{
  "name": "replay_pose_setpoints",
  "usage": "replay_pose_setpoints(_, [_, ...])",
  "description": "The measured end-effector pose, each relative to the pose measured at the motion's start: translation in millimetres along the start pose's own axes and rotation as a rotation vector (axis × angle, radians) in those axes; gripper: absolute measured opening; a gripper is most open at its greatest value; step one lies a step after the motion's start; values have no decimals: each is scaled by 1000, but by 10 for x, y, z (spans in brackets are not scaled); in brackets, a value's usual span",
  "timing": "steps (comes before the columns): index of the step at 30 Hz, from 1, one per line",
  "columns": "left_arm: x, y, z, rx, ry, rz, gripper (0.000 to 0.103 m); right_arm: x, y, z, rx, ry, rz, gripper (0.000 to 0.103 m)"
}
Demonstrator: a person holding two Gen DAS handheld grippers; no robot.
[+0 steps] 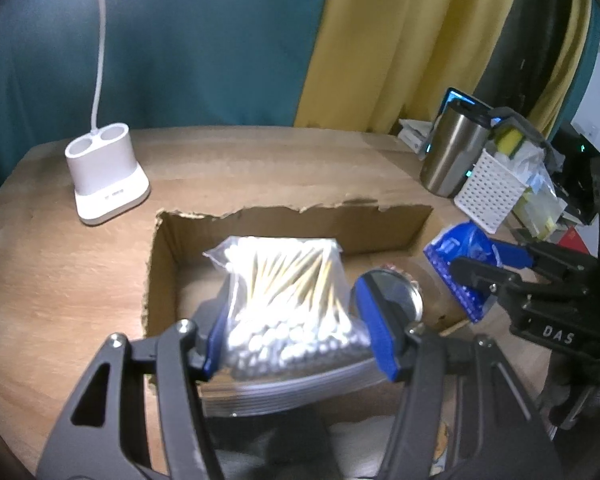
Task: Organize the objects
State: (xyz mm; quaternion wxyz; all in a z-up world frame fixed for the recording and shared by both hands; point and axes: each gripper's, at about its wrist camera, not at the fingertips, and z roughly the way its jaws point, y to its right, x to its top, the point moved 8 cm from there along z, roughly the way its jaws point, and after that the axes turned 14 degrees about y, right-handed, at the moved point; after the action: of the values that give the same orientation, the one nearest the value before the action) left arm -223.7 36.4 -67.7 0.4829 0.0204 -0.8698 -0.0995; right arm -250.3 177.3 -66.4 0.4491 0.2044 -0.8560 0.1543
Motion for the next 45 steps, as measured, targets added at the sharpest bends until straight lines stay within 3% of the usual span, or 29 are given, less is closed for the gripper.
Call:
replay_pose_setpoints(14, [-120, -80, 265, 21, -55, -14, 60, 39, 73, 187, 0, -12, 19, 49])
replay_pose_setpoints(36, [-234, -48, 402, -13, -121, -56, 62, 91, 125, 370, -11, -22, 42, 49])
replay_pose_setpoints(39, [-197, -60, 374, -4, -107, -54, 72, 94, 132, 384, -22, -22, 47, 58])
replay_pose_setpoints(45, [-151, -73, 303, -4, -90, -55, 72, 103, 107, 351, -20, -12, 47, 71])
